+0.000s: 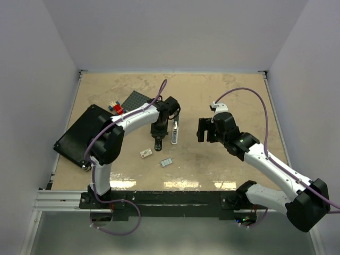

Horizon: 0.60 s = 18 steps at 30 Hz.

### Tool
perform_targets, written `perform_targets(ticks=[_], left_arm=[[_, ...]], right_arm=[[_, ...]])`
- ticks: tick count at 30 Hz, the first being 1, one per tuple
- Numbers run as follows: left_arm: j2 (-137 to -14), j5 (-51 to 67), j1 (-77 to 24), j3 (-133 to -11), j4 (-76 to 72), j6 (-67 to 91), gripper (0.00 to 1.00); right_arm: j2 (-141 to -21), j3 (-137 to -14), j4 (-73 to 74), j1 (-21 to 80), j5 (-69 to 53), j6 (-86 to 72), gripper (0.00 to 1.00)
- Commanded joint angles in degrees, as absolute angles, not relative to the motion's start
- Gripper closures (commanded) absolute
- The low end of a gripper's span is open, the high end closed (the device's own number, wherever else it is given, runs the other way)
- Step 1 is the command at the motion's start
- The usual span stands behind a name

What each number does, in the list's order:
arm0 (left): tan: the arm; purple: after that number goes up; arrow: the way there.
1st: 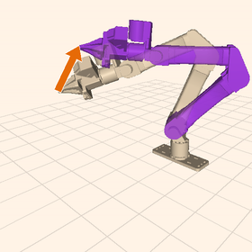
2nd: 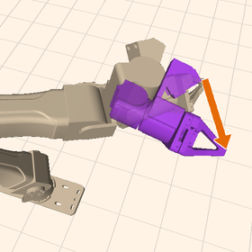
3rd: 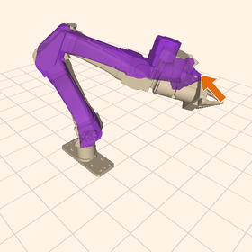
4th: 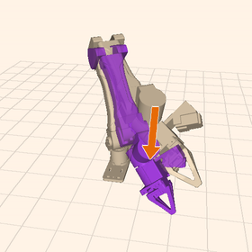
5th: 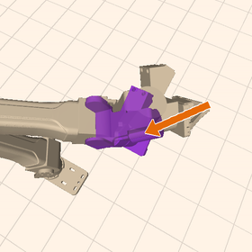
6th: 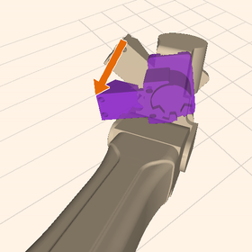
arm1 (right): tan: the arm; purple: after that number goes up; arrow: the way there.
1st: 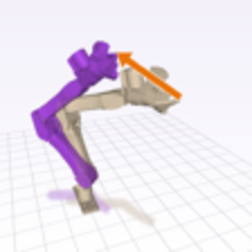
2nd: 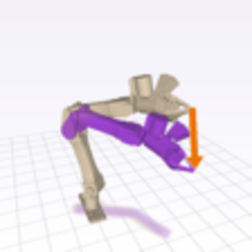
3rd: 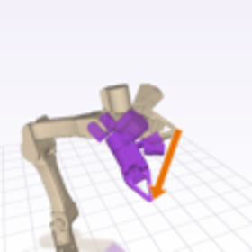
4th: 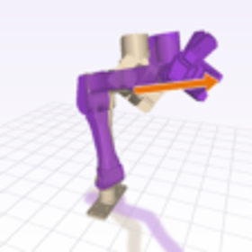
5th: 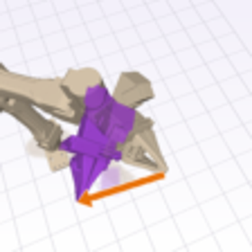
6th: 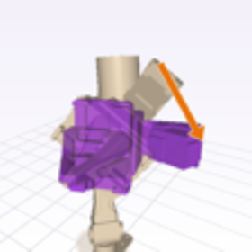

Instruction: Load the staples into the stapler

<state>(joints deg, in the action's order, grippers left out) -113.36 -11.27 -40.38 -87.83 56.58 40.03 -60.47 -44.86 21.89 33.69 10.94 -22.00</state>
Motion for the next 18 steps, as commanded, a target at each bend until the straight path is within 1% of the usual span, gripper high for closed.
perform_targets(ticks=[1,18], left_arm=[[-110.8,-12.9,-40.7,-87.7,56.4,42.3,0.96],[-110.3,-13.1,-40.8,-86.4,55.5,43.2,0.97]], right_arm=[[-60.4,-46.1,20.9,33.6,11.0,-21.3,0.15],[-60.5,-46.1,21.0,33.5,11.1,-21.4,0.15]])
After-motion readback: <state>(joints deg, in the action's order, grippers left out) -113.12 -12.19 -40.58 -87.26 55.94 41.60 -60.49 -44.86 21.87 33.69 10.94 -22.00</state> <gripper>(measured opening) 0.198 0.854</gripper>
